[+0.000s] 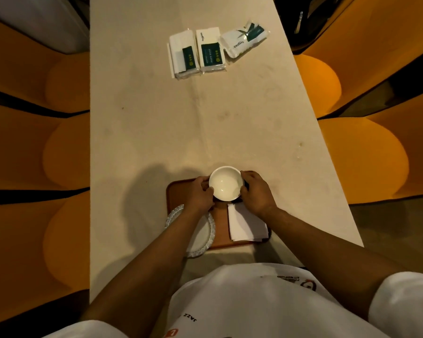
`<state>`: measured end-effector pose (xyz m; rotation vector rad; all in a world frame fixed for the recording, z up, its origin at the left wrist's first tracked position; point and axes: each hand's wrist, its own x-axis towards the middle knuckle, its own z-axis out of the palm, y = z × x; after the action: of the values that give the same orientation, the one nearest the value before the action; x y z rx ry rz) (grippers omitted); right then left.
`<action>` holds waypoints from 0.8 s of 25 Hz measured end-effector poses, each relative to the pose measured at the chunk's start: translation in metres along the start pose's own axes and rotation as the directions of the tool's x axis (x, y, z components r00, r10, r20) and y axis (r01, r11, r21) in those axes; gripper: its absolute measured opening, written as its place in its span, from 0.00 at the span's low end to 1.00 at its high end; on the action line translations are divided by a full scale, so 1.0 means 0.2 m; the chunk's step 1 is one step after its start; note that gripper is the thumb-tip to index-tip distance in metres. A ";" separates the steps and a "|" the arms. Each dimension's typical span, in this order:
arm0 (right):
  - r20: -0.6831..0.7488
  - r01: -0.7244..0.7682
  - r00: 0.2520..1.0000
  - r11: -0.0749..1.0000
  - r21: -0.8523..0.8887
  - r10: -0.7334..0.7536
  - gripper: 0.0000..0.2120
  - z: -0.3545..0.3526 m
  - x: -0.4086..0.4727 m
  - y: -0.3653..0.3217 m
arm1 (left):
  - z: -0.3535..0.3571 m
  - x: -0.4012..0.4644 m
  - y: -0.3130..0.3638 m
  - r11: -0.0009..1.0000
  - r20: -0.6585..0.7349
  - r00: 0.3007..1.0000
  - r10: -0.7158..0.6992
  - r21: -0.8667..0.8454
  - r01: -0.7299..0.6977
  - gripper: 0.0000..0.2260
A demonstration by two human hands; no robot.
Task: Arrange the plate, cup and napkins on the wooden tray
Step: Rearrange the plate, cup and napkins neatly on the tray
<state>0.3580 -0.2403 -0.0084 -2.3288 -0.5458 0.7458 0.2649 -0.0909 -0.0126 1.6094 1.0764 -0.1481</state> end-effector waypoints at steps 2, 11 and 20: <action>-0.031 0.092 0.995 0.996 -0.015 -0.092 0.19 0.04 0.00 -0.05 | -0.07 0.01 -0.04 0.999 -0.020 1.000 0.001 -0.034 -0.002 0.16; 0.045 0.088 0.995 0.996 -0.019 -0.087 0.22 0.17 0.03 -0.16 | -0.23 0.00 -0.13 0.997 -0.082 0.995 0.050 -0.047 -0.054 0.15; 0.044 0.072 0.997 0.997 -0.019 -0.071 0.20 0.17 0.03 -0.16 | -0.23 -0.01 -0.11 0.997 -0.067 0.998 0.019 -0.067 -0.023 0.16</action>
<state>0.3346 -0.1996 -0.0105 -2.3040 -0.6554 0.7620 0.2294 -0.0557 -0.0109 1.5731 1.1032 -0.0442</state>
